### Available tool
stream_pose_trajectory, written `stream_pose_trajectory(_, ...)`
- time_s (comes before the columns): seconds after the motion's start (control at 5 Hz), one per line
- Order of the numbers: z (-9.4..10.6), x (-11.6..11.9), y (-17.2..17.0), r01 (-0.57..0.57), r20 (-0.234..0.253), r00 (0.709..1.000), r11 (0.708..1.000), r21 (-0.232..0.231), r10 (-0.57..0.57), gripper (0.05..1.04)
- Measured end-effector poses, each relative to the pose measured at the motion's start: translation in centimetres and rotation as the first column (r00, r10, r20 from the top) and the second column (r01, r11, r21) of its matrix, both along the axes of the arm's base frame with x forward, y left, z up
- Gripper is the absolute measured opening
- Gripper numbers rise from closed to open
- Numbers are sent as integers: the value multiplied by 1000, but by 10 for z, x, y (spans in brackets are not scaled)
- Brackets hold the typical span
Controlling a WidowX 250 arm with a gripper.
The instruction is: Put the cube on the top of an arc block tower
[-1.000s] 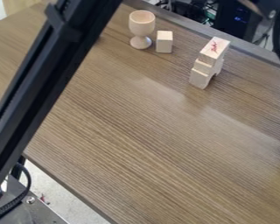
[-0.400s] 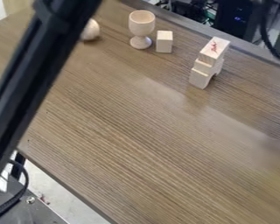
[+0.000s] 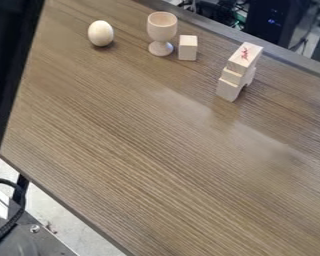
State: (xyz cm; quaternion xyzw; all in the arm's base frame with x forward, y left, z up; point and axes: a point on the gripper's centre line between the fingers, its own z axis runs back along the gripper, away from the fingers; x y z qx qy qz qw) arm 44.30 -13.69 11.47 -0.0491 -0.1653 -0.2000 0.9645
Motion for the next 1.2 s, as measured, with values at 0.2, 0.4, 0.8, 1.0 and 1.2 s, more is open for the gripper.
stream_pose_trajectory(0.2, 5, 5, 22, -59, 7, 998, 998, -13, 59, 625)
stream_pose_trajectory(0.4, 0, 4, 44, -130, -21, 991, 991, -13, 129, 625)
stream_pose_trajectory(0.8, -7, 4, 74, -230, -52, 972, 973, -7, 229, 625)
stream_pose_trajectory(1.0, 0, 5, 89, -273, -36, 961, 962, -15, 273, 625)
stream_pose_trajectory(1.2, 3, 4, 93, -295, -31, 955, 955, -21, 294, 625)
